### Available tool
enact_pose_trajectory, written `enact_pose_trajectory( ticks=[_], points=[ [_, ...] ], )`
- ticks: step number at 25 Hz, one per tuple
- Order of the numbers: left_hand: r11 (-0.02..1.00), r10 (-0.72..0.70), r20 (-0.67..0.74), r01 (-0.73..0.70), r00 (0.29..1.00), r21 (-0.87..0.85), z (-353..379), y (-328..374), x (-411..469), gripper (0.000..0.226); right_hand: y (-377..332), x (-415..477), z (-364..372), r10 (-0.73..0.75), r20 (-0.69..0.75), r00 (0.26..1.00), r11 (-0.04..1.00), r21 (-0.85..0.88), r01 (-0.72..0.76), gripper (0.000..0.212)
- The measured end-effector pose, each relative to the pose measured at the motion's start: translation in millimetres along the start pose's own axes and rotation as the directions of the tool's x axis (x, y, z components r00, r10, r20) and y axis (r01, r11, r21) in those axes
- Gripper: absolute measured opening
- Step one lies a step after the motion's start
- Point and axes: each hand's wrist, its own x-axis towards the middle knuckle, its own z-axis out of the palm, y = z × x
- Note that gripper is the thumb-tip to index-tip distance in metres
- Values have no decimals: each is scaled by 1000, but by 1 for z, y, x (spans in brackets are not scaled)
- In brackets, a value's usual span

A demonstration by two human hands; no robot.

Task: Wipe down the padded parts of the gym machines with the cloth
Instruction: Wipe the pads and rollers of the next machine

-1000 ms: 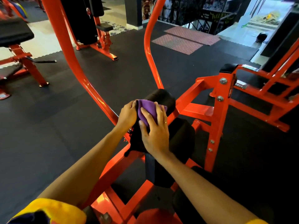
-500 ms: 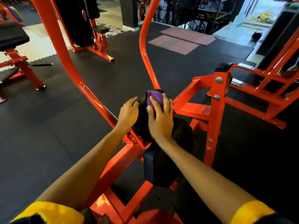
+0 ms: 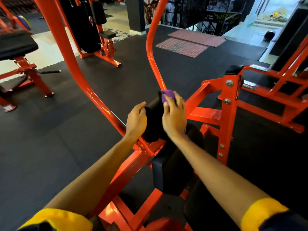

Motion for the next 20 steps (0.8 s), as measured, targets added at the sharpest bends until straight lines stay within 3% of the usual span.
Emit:
enact_pose_trajectory(
  ticks=[4, 7, 9, 11, 13, 16, 20],
  points=[
    [998, -31, 14, 30, 999, 51, -3, -5, 3, 39, -15, -82, -2, -266, 31, 963, 964, 3, 266, 38],
    [998, -13, -10, 13, 1000, 54, -1, -6, -1, 41, 9, -46, 2, -345, 25, 938, 936, -60, 346, 36],
    [998, -33, -17, 34, 999, 55, 0, -5, -2, 44, 19, 2, 6, -176, -28, 984, 978, -115, 171, 36],
    [998, -23, -30, 25, 999, 58, 1, -3, -5, 45, 22, 39, 6, 99, -22, 995, 994, -38, -100, 35],
    [997, -18, -57, 22, 998, 75, 3, -2, -6, 44, 14, 42, 2, 163, 0, 987, 987, -5, -163, 34],
    [996, -21, -81, 28, 996, 87, 6, -4, -1, 42, -10, -15, 3, -73, -57, 996, 996, -48, 71, 27],
    [993, 64, -51, -59, 997, 98, 3, -6, -4, 35, -11, -77, 0, -319, 9, 948, 946, -55, 319, 30]
  ],
)
